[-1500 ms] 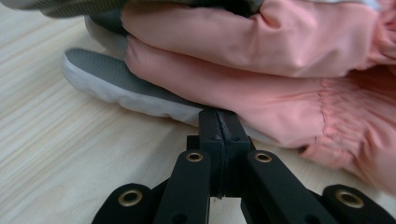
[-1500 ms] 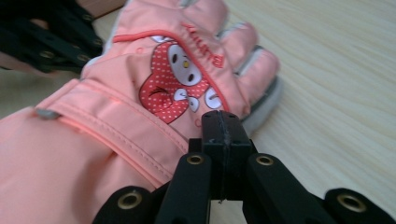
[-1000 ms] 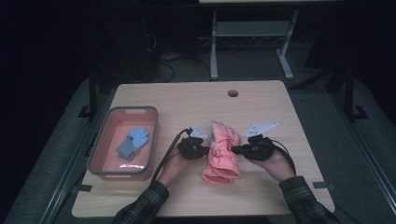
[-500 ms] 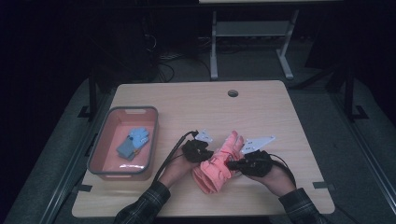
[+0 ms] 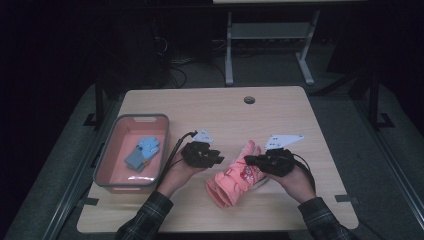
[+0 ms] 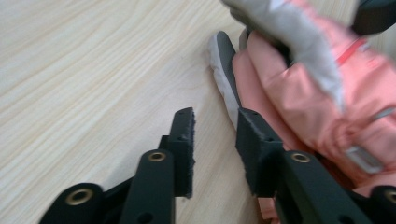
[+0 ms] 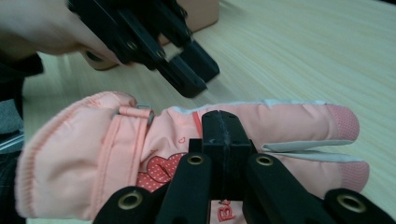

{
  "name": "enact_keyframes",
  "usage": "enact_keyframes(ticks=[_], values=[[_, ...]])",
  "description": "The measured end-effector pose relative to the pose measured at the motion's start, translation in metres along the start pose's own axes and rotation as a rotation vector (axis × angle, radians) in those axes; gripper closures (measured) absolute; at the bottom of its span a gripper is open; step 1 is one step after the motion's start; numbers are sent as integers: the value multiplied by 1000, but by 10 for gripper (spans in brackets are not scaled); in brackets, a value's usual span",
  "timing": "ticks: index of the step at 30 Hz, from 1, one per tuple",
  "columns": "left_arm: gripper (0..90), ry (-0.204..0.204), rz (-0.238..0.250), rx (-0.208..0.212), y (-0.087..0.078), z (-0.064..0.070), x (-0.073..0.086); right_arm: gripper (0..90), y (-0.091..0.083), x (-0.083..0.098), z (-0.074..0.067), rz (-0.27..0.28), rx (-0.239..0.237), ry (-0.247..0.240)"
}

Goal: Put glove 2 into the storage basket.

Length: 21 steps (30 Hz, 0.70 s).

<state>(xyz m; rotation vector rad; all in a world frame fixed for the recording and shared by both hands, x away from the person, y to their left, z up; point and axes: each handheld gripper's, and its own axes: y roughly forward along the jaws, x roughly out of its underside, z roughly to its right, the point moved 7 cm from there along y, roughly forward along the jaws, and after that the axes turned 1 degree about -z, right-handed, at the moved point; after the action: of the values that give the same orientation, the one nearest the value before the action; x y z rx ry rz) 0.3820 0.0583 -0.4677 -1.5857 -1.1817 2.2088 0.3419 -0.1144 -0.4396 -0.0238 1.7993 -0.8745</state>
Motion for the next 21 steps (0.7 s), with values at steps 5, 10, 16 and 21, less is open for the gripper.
enact_keyframes(ticks=[5, 10, 16, 21], values=[[549, 3, 3, -15, -8, 0, -1, 900, 17, 5, 3, -47, 11, 1], [437, 7, 4, -8, -13, 2, -4, 900, 31, 14, 5, -89, 32, -5], [301, 20, -5, 37, -6, 13, -9, 900, 38, 21, 6, -116, 44, -9], [251, 5, -6, 77, 7, 19, -16, 900, 41, 24, 6, -122, 46, -9]])
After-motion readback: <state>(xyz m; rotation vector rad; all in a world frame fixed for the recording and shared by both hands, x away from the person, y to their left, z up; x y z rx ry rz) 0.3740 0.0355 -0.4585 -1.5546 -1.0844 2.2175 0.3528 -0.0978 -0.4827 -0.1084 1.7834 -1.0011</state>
